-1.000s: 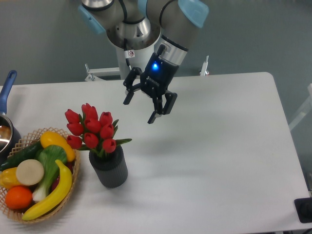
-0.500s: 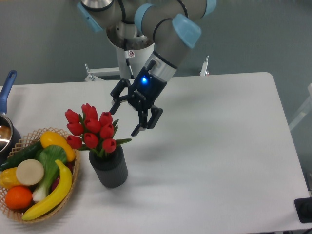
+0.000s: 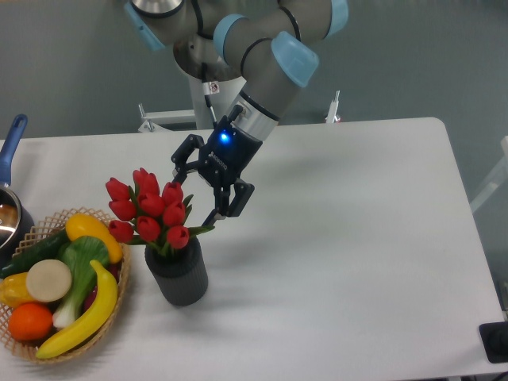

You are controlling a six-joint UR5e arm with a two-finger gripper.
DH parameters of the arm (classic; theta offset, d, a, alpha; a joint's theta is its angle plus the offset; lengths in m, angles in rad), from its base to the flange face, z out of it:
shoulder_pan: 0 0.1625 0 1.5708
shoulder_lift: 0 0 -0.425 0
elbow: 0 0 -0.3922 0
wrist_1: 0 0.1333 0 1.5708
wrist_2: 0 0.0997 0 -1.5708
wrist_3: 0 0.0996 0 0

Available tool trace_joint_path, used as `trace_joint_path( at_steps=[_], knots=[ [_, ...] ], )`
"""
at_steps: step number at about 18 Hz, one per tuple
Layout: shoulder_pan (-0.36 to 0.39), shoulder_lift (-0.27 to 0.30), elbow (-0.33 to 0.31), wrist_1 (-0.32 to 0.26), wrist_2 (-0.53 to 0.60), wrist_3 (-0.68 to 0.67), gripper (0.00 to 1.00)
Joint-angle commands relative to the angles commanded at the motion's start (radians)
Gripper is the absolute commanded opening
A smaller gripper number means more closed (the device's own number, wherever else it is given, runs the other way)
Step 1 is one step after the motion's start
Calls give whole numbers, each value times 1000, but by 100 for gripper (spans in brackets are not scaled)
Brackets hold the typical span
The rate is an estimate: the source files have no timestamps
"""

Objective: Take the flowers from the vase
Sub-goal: 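Move the open gripper down toward the red tulip stems above the vase, then close the gripper around the tulip stems just below the blooms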

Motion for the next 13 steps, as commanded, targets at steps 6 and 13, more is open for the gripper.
trace_joint_path(
  at_steps=[6,13],
  knots=[
    [-11,-26,22,5,0,0,100],
    [-41,-63,40,5,-2,0,100]
  ],
)
